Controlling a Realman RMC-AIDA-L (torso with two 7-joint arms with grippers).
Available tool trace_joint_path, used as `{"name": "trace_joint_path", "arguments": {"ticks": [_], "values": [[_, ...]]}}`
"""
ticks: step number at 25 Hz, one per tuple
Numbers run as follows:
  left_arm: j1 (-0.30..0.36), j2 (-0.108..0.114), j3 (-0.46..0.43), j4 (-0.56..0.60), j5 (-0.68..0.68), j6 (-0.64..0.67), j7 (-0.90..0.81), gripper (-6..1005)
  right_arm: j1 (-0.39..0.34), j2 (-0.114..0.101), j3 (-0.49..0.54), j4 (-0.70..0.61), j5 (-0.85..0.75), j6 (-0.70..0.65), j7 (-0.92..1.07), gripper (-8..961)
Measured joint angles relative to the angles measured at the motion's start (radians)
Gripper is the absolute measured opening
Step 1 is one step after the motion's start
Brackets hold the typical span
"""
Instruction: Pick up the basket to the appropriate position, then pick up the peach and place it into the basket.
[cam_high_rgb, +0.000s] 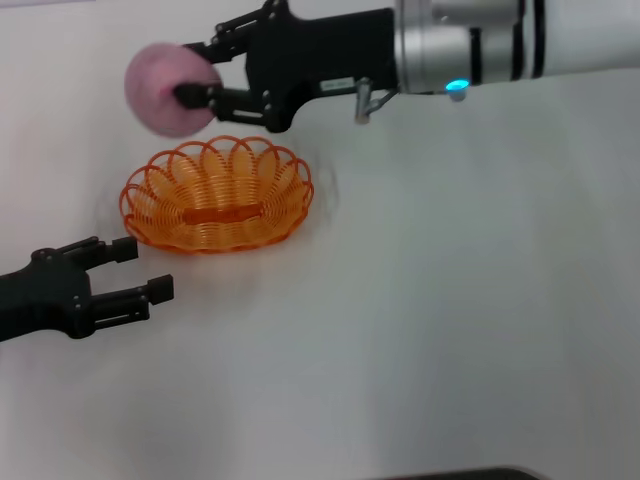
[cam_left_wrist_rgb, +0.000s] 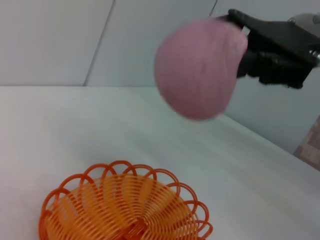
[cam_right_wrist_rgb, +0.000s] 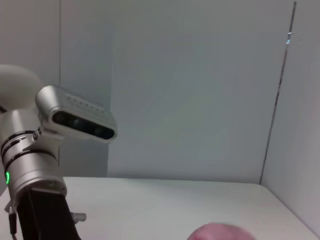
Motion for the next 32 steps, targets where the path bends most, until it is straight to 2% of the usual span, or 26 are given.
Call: {"name": "trace_joint_path", "arguments": {"ticks": [4, 6, 12, 17, 19, 23, 28, 30, 32], "values": [[-0.002, 0.000, 0.000, -0.003, 0.000, 0.000, 0.000, 852, 0.000, 0.000, -0.051, 0.001, 0.047, 0.030, -0.005, 210], [-0.002, 0.000, 0.000, -0.003, 0.000, 0.003, -0.001, 852, -0.002, 0.000, -0.055, 0.000, 0.058, 0.028, -0.006, 456], [-0.002, 0.001, -0.005, -0.003, 0.000, 0.010, -0.002, 852, -0.021, -0.004, -0.054, -0.006, 0.092, 0.026, -0.008, 701], [-0.002, 0.002, -0.005, -0.001, -0.005, 0.012, -0.002, 852, -0.070, -0.015, -0.044, -0.030, 0.096, 0.002, 0.010, 919], [-0.002, 0.002, -0.008, 0.000, -0.008, 0.012, -0.002, 852, -0.103, -0.026, -0.033, -0.050, 0.091, -0.027, 0.033, 924], [-0.002, 0.002, -0.020, 0.003, -0.009, 0.012, -0.002, 853, -0.211, -0.071, -0.004, -0.124, 0.088, -0.113, 0.105, 935], [-0.002, 0.003, -0.021, 0.011, -0.011, 0.013, -0.002, 853, -0.322, -0.156, 0.051, -0.153, 0.046, -0.219, 0.188, 949], [-0.003, 0.003, -0.021, 0.015, -0.011, 0.012, -0.002, 853, -0.345, -0.177, 0.093, -0.149, -0.016, -0.250, 0.222, 949], [-0.005, 0.004, -0.021, 0.018, -0.011, 0.012, -0.002, 853, -0.356, -0.183, 0.137, -0.147, -0.117, -0.268, 0.260, 949]]}}
